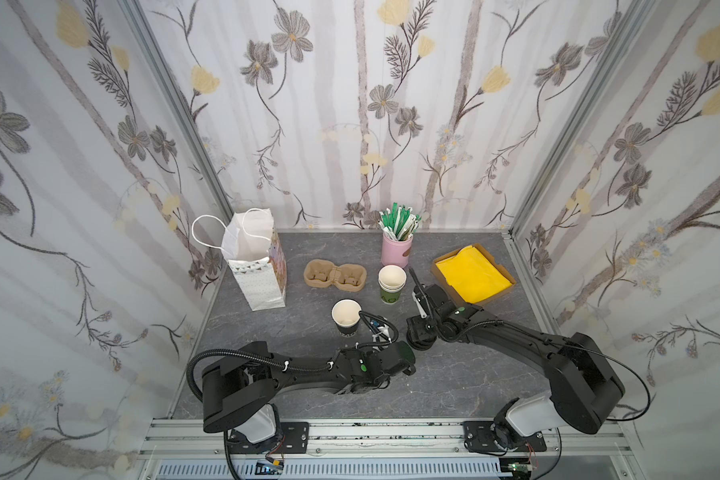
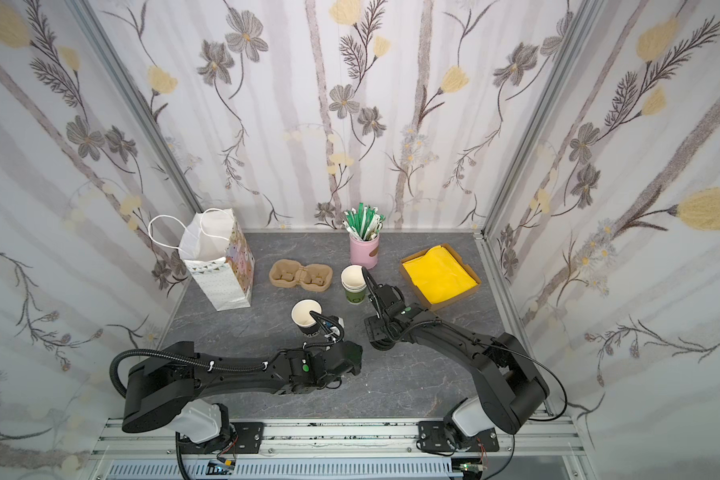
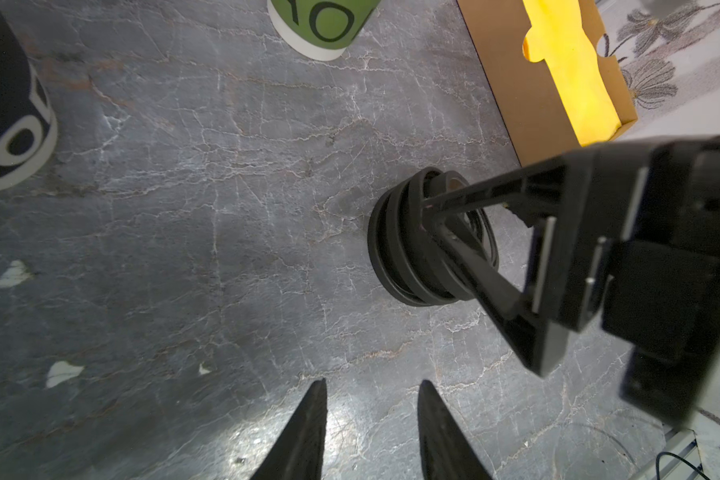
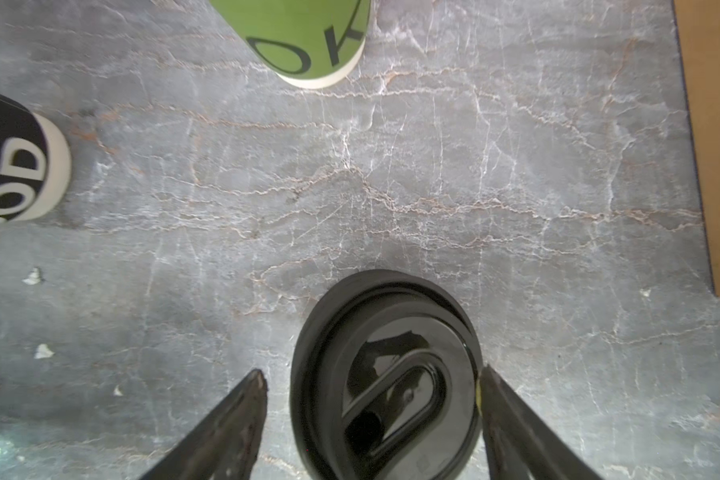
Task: Pack the takeout coffee
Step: 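Lower the right gripper onto the black lid and close on its rim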
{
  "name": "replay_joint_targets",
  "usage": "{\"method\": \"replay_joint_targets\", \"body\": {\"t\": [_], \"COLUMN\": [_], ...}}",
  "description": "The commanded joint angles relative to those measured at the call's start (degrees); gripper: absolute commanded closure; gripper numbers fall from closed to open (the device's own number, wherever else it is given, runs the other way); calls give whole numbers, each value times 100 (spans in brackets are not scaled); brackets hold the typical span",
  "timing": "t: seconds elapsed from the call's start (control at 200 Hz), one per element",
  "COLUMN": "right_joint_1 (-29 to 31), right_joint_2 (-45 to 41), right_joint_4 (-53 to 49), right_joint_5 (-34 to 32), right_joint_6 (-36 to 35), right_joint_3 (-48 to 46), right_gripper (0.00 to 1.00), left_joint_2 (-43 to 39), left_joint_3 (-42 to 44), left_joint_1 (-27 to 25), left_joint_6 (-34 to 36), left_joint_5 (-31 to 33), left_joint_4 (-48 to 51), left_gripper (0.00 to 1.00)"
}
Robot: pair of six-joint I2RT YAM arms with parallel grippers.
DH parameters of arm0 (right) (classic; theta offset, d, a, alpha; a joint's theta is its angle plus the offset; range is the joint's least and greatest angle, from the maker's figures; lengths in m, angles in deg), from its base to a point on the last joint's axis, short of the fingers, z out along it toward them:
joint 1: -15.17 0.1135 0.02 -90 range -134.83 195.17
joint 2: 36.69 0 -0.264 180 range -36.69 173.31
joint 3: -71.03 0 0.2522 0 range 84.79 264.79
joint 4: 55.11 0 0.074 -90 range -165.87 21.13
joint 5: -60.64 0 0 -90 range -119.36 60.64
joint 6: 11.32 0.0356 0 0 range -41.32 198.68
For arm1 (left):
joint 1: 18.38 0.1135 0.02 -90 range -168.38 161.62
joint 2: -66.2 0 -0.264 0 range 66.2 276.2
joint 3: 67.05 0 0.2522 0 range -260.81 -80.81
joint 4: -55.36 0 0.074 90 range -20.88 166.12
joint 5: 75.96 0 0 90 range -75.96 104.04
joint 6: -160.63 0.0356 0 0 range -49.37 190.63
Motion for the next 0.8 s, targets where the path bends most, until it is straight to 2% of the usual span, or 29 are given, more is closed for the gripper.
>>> {"method": "replay_joint_targets", "body": {"t": [0.0,0.2,0.385,0.595,0.794], "right_joint_1": [2,-172,-474,-723,-808], "right_joint_2": [-128,-441,-452,-376,-299], "right_joint_4": [9,75,419,789,865], "right_joint_5": [14,108,854,1240,1307], "right_joint_6": [16,-12,-69,-42,-78], "right_joint_3": [78,-11,-213,-502,-563], "right_gripper": [20,19,19,20,20], "left_joint_2": [31,204,368,450,534], "left_joint_3": [42,-6,-61,-40,-40], "left_joint_1": [6,4,-1,88,163], "left_joint_6": [-16,35,103,194,228], "left_joint_5": [85,-48,-205,-407,-528], "left_joint_4": [-235,-400,-558,-747,-894], "left_gripper": [61,61,60,57,57]}}
